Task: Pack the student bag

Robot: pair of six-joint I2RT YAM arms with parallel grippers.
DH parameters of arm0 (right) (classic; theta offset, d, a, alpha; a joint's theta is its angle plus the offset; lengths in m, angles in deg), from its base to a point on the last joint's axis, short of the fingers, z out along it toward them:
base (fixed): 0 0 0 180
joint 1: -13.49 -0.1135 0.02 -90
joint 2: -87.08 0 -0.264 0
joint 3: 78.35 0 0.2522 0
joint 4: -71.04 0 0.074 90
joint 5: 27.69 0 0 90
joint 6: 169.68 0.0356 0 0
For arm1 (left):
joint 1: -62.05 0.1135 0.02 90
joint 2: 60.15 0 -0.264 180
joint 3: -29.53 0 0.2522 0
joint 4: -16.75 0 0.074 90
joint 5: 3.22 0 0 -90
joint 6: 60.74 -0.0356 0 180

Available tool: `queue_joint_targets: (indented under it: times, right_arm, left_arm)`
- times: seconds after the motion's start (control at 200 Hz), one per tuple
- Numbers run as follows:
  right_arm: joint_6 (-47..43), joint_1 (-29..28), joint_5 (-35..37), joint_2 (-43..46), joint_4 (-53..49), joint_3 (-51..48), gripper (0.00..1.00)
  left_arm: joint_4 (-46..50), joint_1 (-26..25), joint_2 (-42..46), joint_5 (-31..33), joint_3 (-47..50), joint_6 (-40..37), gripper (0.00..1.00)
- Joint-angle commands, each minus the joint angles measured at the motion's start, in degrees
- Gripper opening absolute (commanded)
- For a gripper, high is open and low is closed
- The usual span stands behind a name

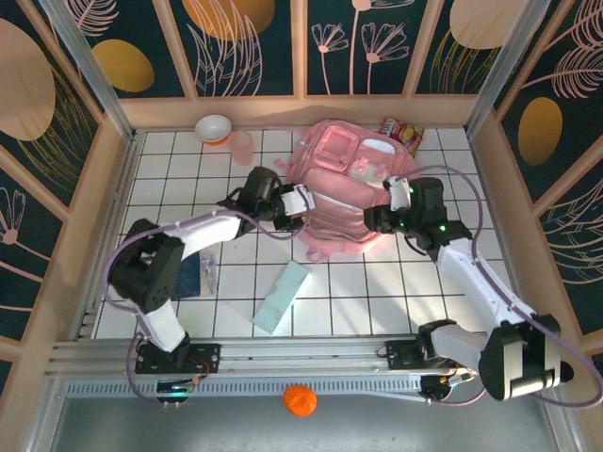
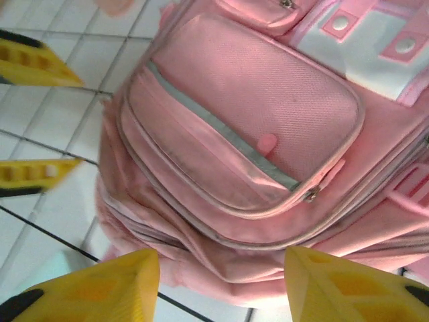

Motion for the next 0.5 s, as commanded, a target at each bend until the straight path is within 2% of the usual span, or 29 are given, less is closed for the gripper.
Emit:
queue_joint_targets:
  times: [0.0, 0.1, 0.195, 0.41, 0.495]
  right_arm:
    - [13.5, 0.6, -4.4, 4.5, 8.5, -5.8, 0.53]
    - [18.0, 0.7, -3.5, 8.3, 10.4, -10.1, 0.53]
    - [20.9, 0.7, -2.2, 11.3, 11.2, -12.8, 0.53]
    - [24.1, 1.1, -1.5, 15.8, 11.7, -16.2, 0.56]
    - [24.4, 1.3, -1.7, 15.7, 11.7, -16.8, 0.56]
  left_arm:
    - [4.8, -0.9, -4.2, -3.5, -6.4, -16.7, 0.72]
    - [8.5, -1.2, -8.9, -5.4, -12.2, -20.8, 0.72]
    - [14.0, -1.7, -13.2, -4.4, -17.2, -25.8, 0.74]
    - [20.1, -1.9, -16.0, -6.4, -20.0, -29.3, 0.75]
    - [19.0, -2.2, -16.7, -6.2, -19.5, -29.4, 0.75]
